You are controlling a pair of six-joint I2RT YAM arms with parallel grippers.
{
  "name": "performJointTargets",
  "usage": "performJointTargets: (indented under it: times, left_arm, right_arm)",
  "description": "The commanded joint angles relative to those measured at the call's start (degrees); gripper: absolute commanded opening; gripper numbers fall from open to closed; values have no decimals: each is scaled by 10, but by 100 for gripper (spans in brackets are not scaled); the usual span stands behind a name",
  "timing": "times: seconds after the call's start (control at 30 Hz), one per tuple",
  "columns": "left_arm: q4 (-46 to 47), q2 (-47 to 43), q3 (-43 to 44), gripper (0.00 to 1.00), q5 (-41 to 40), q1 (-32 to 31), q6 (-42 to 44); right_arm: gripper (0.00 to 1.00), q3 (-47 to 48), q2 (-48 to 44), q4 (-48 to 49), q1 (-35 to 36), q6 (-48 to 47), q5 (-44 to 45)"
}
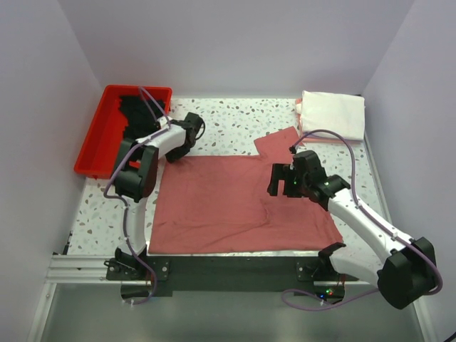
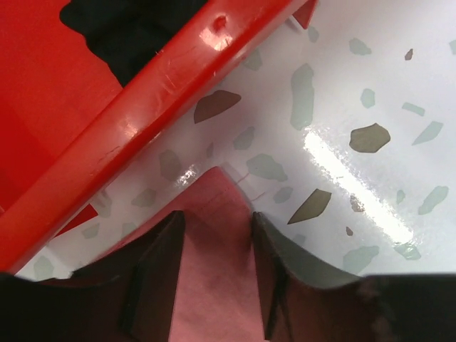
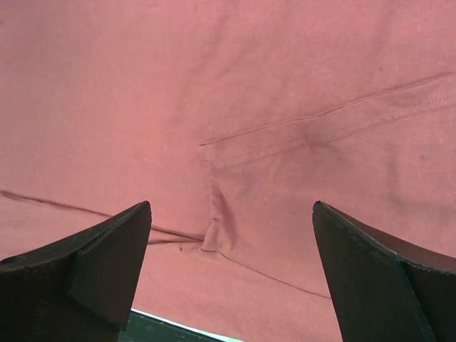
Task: Fold and stack the t-shirts
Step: Fold the tshirt
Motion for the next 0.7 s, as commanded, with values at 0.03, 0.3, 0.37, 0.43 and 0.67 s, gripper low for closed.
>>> performJointTargets:
  times: [0.03, 0.3, 0.37, 0.43, 0.67]
  left_arm:
    - [-31, 18, -13, 43, -4, 10, -13]
    - [-39, 40, 35, 20, -1, 20, 16]
    - [-31, 40, 23, 13, 6, 20, 20]
    - [-27, 40, 15, 3, 14, 20, 21]
    - [-5, 13, 1, 0, 39, 19, 43]
  right_arm:
    - [99, 9, 10, 26, 0, -10, -4]
    - [99, 20, 23, 31, 0, -8, 12]
    - [99, 26, 26, 35, -1, -5, 24]
    - [99, 33, 35, 46, -3, 0, 41]
    - [99, 145, 156, 66, -68, 21, 53]
